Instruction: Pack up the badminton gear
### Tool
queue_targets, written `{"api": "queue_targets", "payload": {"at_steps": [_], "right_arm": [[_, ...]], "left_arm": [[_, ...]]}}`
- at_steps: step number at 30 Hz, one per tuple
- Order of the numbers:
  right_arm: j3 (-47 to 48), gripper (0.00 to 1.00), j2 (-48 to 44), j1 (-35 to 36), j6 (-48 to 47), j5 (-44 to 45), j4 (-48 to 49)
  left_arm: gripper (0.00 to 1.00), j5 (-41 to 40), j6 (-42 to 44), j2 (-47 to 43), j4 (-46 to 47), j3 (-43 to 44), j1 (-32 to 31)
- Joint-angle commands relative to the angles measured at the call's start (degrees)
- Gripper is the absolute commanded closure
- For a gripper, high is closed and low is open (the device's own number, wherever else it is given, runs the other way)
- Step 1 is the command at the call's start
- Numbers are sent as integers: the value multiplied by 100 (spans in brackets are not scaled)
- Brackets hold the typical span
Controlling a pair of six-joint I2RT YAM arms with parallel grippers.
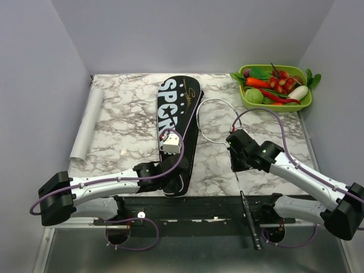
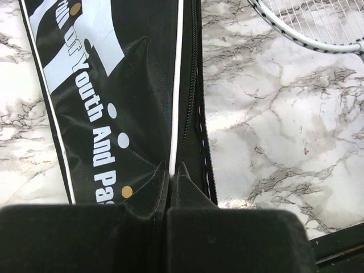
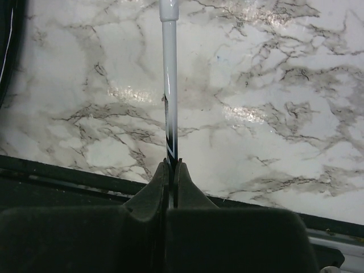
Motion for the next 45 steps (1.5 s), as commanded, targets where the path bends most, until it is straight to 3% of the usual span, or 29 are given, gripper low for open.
{"api": "queue_targets", "payload": {"at_steps": [1,9,23,34,37,45], "right_arm": [[-146,99,-318,138,214,-141,-430],[-138,99,-354,507,390,-318,-439],[785,99,779,1008,513,-660,194],[1611,99,2211,1017,715,-415,1160],[2199,99,2888,991,610,-134,1240],[3289,99,4355,324,522,-177,1881]], "left_arm": [[100,-367,90,27,133,308,22],[100,-429,258,106,54,537,22],[100,-420,258,-43,10,388,22],[100,-245,214,-175,247,2,14],[100,-113,170,-219,440,-174,14],[100,195,29,-193,669,-456,22]]}}
